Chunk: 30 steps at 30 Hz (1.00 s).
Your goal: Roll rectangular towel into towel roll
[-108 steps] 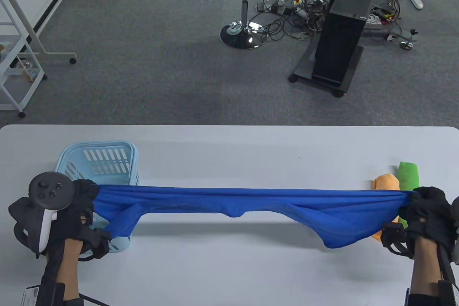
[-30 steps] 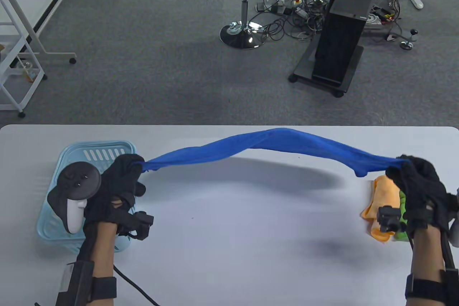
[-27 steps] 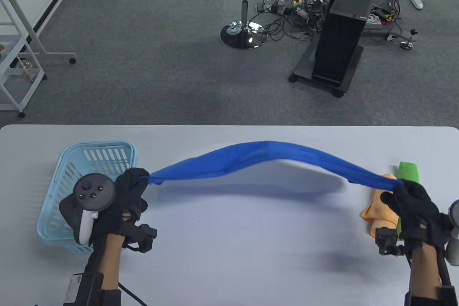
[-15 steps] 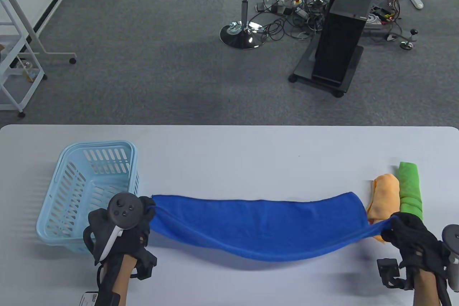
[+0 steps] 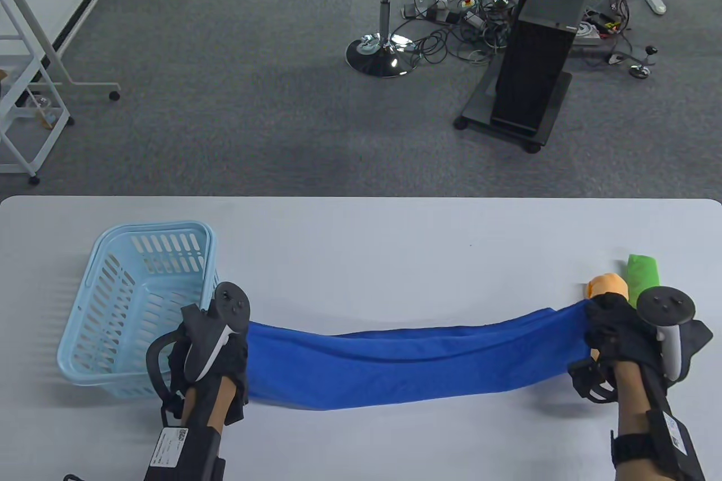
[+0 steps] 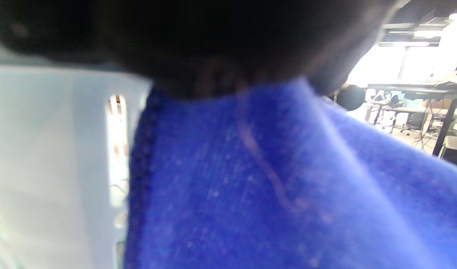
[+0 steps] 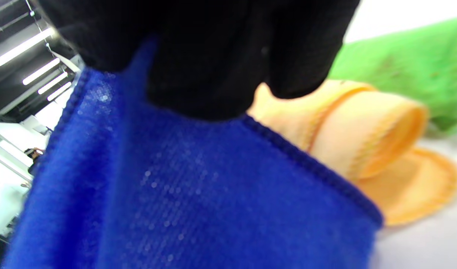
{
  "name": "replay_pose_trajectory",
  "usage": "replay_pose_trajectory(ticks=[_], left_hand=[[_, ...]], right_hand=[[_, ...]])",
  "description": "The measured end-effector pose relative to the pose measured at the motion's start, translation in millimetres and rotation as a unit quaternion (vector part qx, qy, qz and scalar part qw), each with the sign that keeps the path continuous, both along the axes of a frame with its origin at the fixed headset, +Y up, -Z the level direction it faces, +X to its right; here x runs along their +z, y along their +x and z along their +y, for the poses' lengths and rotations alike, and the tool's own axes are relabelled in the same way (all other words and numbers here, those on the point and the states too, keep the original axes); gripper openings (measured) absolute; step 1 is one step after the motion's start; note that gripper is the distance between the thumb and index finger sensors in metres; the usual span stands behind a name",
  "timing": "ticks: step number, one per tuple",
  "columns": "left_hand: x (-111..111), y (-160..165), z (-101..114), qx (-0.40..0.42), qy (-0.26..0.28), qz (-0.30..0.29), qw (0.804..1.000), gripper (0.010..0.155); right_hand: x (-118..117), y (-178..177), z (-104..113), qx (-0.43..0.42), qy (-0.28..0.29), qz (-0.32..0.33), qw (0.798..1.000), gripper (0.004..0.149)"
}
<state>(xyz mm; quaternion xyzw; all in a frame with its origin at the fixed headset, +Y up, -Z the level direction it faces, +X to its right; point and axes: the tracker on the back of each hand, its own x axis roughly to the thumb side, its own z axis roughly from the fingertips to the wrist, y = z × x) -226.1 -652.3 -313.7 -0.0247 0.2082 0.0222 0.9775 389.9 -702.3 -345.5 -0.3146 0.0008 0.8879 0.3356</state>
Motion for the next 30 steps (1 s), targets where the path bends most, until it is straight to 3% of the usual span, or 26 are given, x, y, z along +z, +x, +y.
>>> replay_pose_trajectory(ticks=[2,4,7,15,20,25,30], left_hand=[[-4.7,3.0,-0.6,-0.008,-0.015,0.004,1.0,0.043],[-9.1,5.9,0.6,-0.014,-0.041,0.01,0.999,0.046],[-11.0,7.5,9.4,-0.012,-0.032,0.013,0.999,0.051],[-3.1,4.9,36.4,-0.003,-0.029,0.016,0.999,0.064],[3.8,17.7,48.5,-0.031,-0.018,-0.004,0.999,0.073],[3.8,19.0,54.7,-0.022,0.012,-0.004,1.0,0.051],[-0.3,15.0,35.1,0.029,-0.069,-0.011,0.997,0.041]], right_hand=[[-9.9,-5.7,-1.2,0.013,-0.006,-0.001,1.0,0.047],[-16.1,-11.6,-2.6,0.012,-0.006,-0.006,1.0,0.059],[-19.0,-17.6,2.7,0.016,-0.001,-0.001,1.0,0.067],[-6.6,-27.8,32.5,0.033,0.03,0.017,0.999,0.066],[-3.5,-51.7,43.2,0.047,0.034,0.059,0.997,0.064],[-5.1,-76.3,42.3,0.061,0.029,0.098,0.993,0.064],[-8.2,-92.4,27.9,0.065,0.012,0.122,0.99,0.063]])
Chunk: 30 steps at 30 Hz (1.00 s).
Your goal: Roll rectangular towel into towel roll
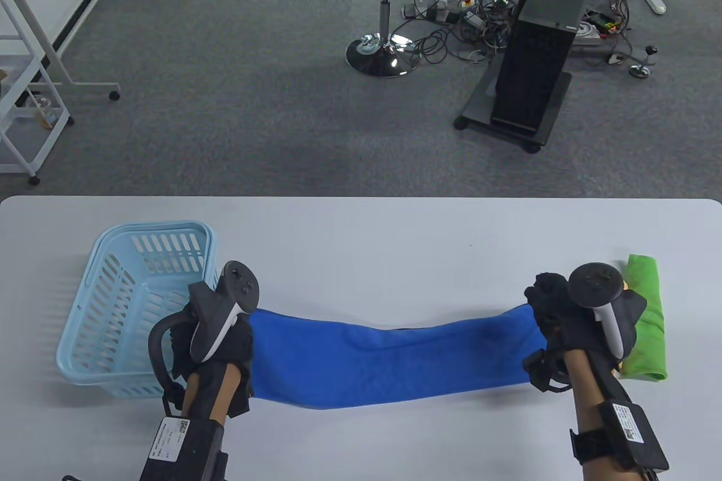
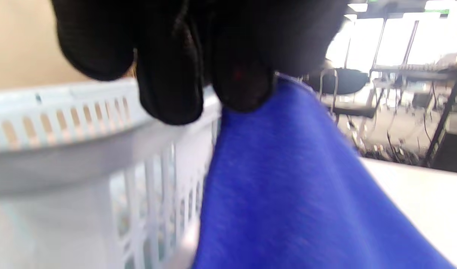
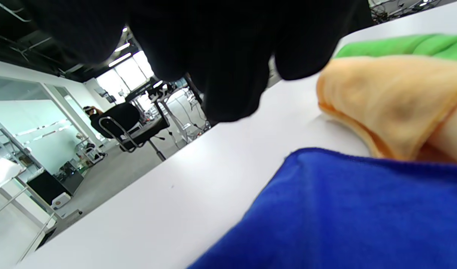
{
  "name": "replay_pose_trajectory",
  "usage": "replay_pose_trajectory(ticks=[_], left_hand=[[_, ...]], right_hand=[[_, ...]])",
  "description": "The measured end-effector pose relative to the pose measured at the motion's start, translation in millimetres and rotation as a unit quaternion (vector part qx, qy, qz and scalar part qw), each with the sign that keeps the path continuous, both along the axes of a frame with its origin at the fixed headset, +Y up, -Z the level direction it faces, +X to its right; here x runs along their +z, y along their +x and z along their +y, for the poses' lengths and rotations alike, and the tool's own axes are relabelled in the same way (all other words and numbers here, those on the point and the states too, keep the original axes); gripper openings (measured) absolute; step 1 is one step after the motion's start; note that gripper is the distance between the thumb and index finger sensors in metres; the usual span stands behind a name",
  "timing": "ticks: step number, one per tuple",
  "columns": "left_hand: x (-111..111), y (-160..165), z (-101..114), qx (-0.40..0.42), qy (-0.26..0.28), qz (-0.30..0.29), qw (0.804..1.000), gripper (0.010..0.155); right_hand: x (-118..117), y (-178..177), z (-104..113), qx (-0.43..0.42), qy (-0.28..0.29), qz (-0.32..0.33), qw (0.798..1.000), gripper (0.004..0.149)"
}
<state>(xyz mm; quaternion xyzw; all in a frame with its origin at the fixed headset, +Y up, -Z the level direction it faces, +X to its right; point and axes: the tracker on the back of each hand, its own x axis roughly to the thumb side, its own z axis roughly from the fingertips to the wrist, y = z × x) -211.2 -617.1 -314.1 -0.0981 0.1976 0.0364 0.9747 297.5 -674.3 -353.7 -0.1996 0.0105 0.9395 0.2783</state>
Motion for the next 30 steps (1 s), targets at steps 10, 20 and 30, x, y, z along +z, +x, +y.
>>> replay_pose_trajectory(ticks=[10,20,30], left_hand=[[5.9,9.4,6.1,-0.043,0.036,-0.005,0.998,0.068],[17.1,142.9,-84.6,0.123,0.003,-0.248,0.961,0.043],[14.5,197.2,-159.2,-0.026,-0.097,-0.331,0.938,0.064]], right_hand=[[-9.4,-42.3,-22.7,0.025,-0.031,0.056,0.998,0.059],[-28.3,-128.4,-58.2,0.069,-0.064,0.197,0.976,0.053],[-34.3,-188.7,-106.4,0.2,-0.19,0.28,0.92,0.066]])
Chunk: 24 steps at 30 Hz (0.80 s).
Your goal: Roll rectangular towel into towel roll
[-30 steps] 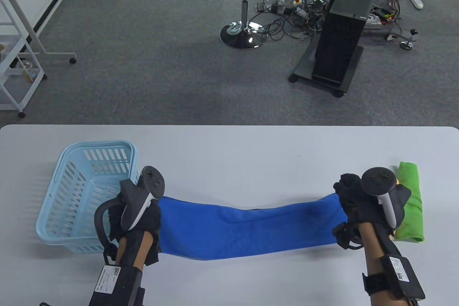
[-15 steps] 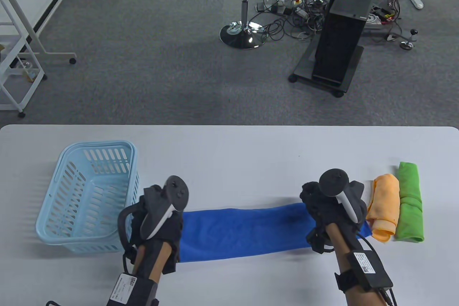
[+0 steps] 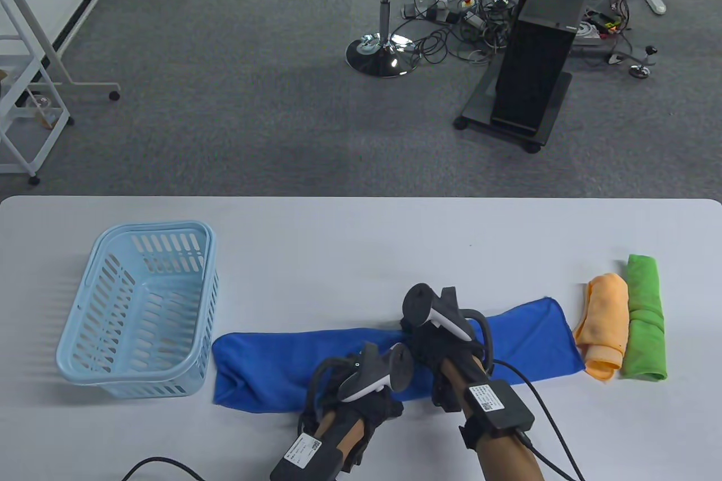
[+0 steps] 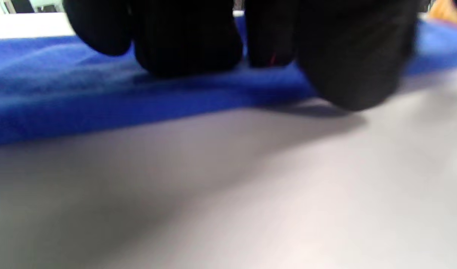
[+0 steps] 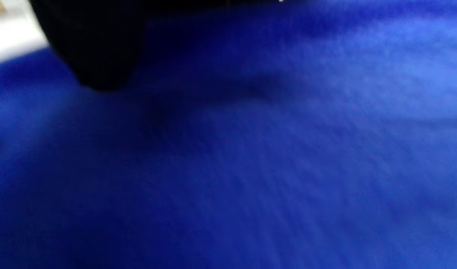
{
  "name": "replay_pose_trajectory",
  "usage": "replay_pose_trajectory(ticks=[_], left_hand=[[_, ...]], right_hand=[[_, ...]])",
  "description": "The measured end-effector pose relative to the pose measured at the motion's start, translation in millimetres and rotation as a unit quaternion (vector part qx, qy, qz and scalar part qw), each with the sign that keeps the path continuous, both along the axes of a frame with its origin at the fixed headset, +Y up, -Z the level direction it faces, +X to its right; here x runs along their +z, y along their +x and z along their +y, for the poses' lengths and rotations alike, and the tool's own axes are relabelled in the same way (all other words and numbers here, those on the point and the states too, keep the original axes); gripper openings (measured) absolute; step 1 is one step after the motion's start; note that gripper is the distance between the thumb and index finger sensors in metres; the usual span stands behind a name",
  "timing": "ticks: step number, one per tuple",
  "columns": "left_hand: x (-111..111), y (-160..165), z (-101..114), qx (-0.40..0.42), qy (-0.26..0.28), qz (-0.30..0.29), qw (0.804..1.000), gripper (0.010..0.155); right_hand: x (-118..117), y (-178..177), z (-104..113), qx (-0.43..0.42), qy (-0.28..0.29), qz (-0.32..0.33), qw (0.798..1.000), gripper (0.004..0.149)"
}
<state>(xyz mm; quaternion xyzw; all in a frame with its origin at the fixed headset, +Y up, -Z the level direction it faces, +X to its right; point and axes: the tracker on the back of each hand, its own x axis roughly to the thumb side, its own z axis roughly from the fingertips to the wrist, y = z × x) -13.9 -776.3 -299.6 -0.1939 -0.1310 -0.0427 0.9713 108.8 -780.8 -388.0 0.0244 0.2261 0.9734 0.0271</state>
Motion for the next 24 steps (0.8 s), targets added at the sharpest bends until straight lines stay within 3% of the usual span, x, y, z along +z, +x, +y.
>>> replay_pose_trajectory(ticks=[2,4,7,11,13,16,17,19,21,22,24], left_hand=[[-1.2,-2.5,4.3,0.051,0.058,0.016,0.997,0.043],[-3.1,-6.6,9.4,0.067,0.048,0.022,0.996,0.041],[-6.1,-17.5,33.8,0.088,0.091,0.036,0.991,0.041],[-17.8,-43.0,84.5,0.165,0.134,0.081,0.974,0.041],[-20.2,-60.3,106.8,0.232,0.144,0.122,0.954,0.041],[-22.7,-79.9,133.1,0.336,0.138,0.148,0.92,0.041],[-23.3,-83.4,140.0,0.355,0.133,0.144,0.914,0.041],[-23.0,-88.8,158.2,0.364,0.145,0.136,0.91,0.041],[-22.2,-90.9,172.6,0.375,0.164,0.113,0.905,0.042],[-21.9,-91.3,175.3,0.375,0.167,0.112,0.905,0.042],[-20.1,-93.0,186.2,0.368,0.18,0.114,0.905,0.042]], right_hand=[[-2.8,-1.1,-0.1,-0.021,0.055,-0.019,0.998,0.048],[-6.6,4.8,2.4,-0.046,0.012,-0.035,0.998,0.047],[-9.9,25.4,21.7,-0.14,0.025,-0.092,0.986,0.047],[-1.7,55.6,62.5,-0.332,0.034,-0.164,0.928,0.049],[7.6,64.8,86.1,-0.417,0.042,-0.159,0.894,0.051],[24.6,67.2,119.6,-0.463,0.08,-0.111,0.876,0.052],[32.0,66.1,131.9,-0.476,0.1,-0.095,0.869,0.062],[44.7,61.0,156.5,-0.474,0.096,-0.038,0.875,0.077],[54.8,55.7,174.0,-0.426,0.083,-0.009,0.901,0.082],[57.7,54.1,179.2,-0.404,0.091,-0.003,0.91,0.08],[67.4,46.7,195.9,-0.315,0.159,0.002,0.936,0.059]])
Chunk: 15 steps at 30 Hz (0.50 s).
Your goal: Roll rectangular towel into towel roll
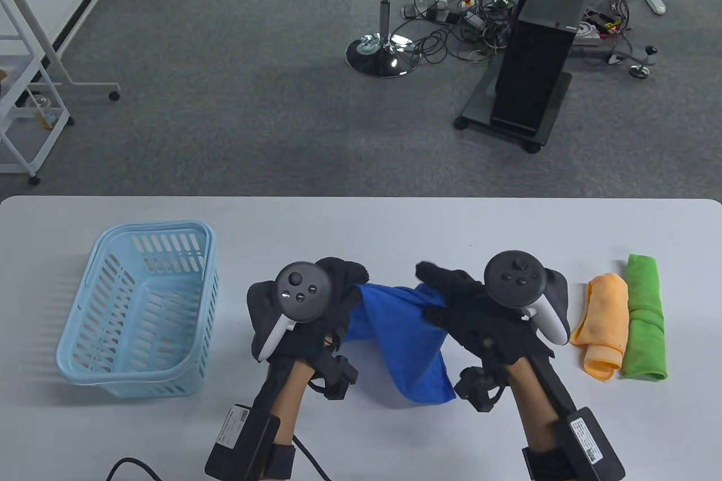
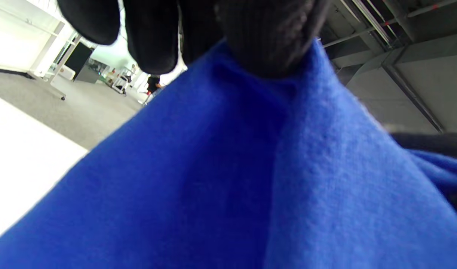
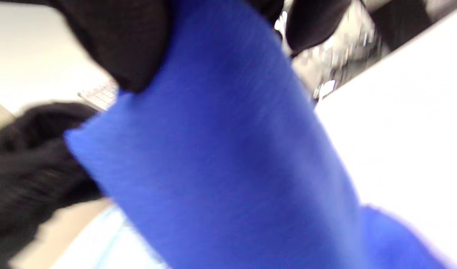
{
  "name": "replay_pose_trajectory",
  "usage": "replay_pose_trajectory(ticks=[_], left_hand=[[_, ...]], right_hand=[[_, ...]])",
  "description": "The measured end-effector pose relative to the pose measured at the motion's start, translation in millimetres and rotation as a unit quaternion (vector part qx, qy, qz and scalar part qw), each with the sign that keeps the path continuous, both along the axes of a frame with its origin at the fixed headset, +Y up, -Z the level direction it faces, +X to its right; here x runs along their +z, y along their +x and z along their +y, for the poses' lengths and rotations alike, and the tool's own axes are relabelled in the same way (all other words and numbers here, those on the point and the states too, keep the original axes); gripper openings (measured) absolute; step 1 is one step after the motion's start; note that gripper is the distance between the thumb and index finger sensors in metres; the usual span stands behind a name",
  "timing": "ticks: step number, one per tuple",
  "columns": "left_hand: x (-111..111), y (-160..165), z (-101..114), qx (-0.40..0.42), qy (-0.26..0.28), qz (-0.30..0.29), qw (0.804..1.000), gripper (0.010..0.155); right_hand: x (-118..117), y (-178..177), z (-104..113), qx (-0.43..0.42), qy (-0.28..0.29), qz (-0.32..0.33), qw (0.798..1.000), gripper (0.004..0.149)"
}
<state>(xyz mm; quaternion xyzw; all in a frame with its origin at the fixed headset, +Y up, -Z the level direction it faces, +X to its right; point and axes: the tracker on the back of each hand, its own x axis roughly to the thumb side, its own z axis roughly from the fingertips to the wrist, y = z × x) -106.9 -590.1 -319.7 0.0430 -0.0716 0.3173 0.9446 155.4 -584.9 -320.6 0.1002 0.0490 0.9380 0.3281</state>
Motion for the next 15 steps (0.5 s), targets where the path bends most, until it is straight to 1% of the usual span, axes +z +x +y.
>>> replay_pose_trajectory(ticks=[1,2,3,4,6,8,9,10,13,14,15], left_hand=[[0.7,-0.6,2.2,-0.002,0.004,0.001,1.0,0.043],[3.0,-2.2,3.5,-0.003,0.005,0.011,1.0,0.044],[6.0,-4.4,3.9,-0.005,0.009,0.023,1.0,0.049],[10.7,-8.1,3.8,-0.007,0.019,0.042,0.999,0.052],[19.6,-16.9,1.2,0.0,0.022,0.081,0.997,0.05],[26.4,-25.4,-5.4,0.033,-0.002,0.095,0.995,0.047],[28.5,-27.7,-9.7,0.05,-0.027,0.097,0.994,0.051],[29.1,-27.8,-14.8,0.058,-0.057,0.093,0.992,0.057],[24.7,-16.4,-28.1,0.076,-0.133,0.043,0.987,0.079],[22.3,-8.2,-32.3,0.104,-0.147,0.019,0.983,0.084],[20.3,-1.1,-33.6,0.137,-0.138,0.013,0.981,0.084]], right_hand=[[3.9,-3.7,6.9,0.029,0.045,-0.025,0.998,0.052],[6.3,-6.3,11.1,0.04,0.071,-0.043,0.996,0.05],[7.8,-9.6,14.6,0.038,0.085,-0.053,0.994,0.048],[8.9,-12.5,16.7,0.029,0.08,-0.061,0.994,0.048],[9.0,-16.2,18.6,0.02,0.078,-0.072,0.994,0.048],[8.0,-18.9,19.7,0.032,0.083,-0.087,0.992,0.047],[7.6,-19.7,19.8,0.036,0.081,-0.092,0.992,0.048],[7.4,-20.8,19.8,0.036,0.082,-0.092,0.992,0.047],[7.8,-23.9,20.3,0.026,0.08,-0.102,0.991,0.048],[8.4,-25.4,20.7,0.02,0.079,-0.102,0.991,0.047],[9.2,-25.7,21.2,0.021,0.077,-0.101,0.992,0.048]])
